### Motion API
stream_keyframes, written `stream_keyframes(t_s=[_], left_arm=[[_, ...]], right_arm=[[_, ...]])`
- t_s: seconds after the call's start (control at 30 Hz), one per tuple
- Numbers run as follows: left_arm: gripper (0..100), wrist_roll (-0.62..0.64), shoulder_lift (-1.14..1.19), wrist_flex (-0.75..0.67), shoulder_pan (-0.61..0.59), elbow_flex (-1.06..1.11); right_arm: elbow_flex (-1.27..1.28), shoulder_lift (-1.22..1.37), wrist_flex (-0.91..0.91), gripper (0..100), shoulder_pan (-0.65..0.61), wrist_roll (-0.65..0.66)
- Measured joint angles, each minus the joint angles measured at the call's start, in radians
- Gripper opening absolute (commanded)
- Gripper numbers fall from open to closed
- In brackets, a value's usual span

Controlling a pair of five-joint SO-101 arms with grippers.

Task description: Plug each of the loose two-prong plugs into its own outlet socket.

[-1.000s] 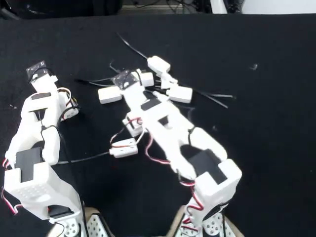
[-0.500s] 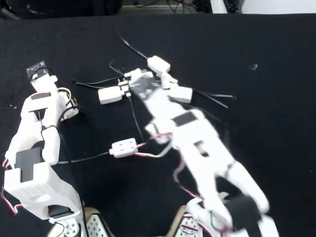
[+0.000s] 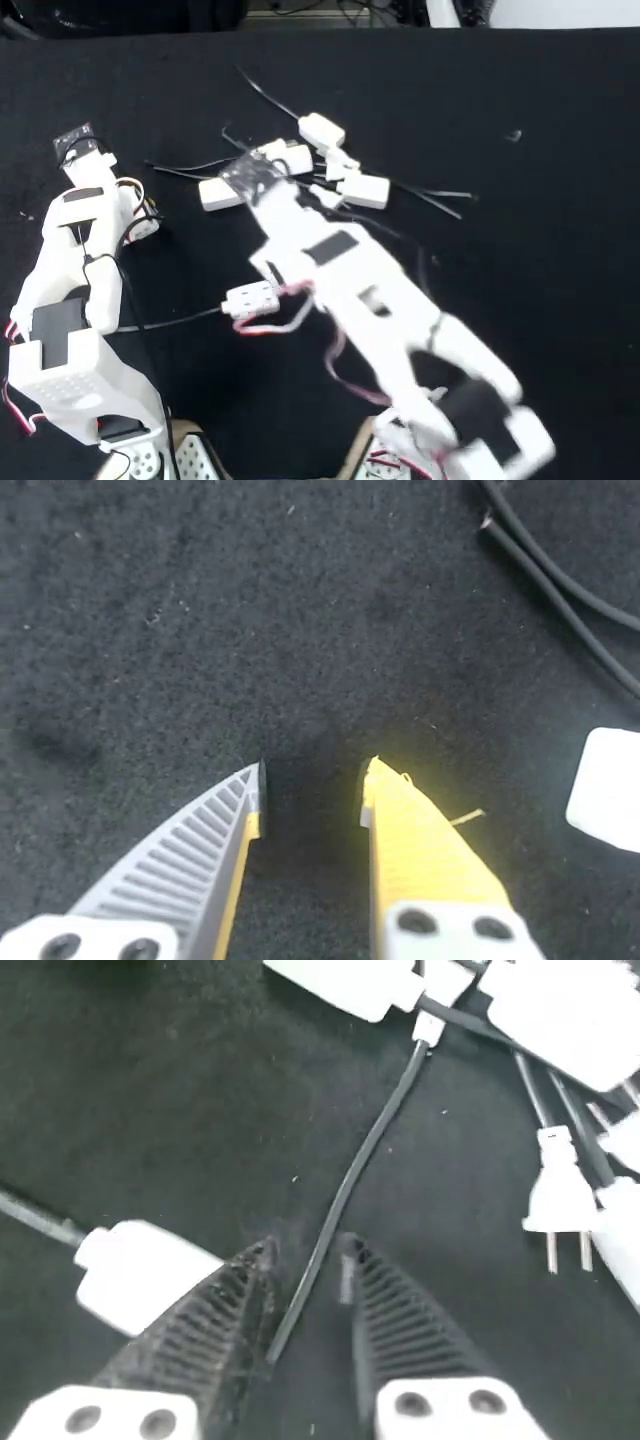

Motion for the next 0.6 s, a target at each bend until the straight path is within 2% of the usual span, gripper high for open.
stream_keyframes(t_s=[0.23, 0.47, 0.6], left_arm=[[17, 0.0, 0.0, 0.0, 0.0, 0.0], [17, 0.0, 0.0, 0.0, 0.0, 0.0], [17, 0.0, 0.0, 0.0, 0.0, 0.0]], right_arm=[[-0.272, 0.384, 0.071, 8.0, 0.0, 0.0], [-0.516, 0.56, 0.282, 18.1, -0.008, -0.002], [-0.551, 0.578, 0.328, 14.2, -0.025, 0.0]])
